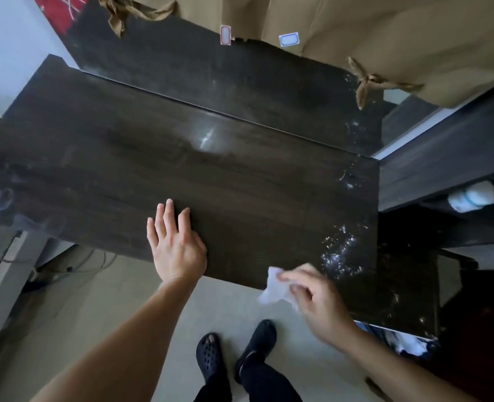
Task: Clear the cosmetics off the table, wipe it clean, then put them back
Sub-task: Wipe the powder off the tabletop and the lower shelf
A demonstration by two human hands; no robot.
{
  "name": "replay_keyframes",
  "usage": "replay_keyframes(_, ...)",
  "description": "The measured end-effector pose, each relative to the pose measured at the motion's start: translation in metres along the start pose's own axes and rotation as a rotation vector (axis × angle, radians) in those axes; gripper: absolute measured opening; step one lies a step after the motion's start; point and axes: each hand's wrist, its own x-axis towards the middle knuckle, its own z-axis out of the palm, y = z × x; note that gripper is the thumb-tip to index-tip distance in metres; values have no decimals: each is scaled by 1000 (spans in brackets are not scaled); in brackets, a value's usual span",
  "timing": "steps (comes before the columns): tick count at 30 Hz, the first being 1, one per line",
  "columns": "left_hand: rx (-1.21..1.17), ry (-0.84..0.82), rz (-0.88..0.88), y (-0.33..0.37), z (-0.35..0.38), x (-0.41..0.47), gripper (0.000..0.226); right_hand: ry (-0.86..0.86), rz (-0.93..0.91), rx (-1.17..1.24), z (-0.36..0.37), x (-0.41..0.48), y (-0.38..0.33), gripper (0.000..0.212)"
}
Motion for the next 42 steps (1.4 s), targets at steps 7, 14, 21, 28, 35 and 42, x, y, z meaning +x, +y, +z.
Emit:
replay_keyframes(7,-63,-81,129,62,-4,-28,47,481,294,-201,-126,137,60,26)
replay_keyframes(14,-11,-54,102,79,24,-44,42,609,421,-317,-134,217,113,27)
replay_keyframes(21,-15,-20,93,83,23,-43,42,361,-39,-251,-72,144,92,25)
replay_keyframes(28,6,-34,86,88,21,-42,43,420,169,-182,-119,201,96,24)
replay_keyframes(35,12,-26,87,87,22,-42,40,177,-246,-274,-57,139,64,24)
replay_keyframes(42,9,-35,87,85,21,-42,43,14,-203,-181,-80,136,69,13)
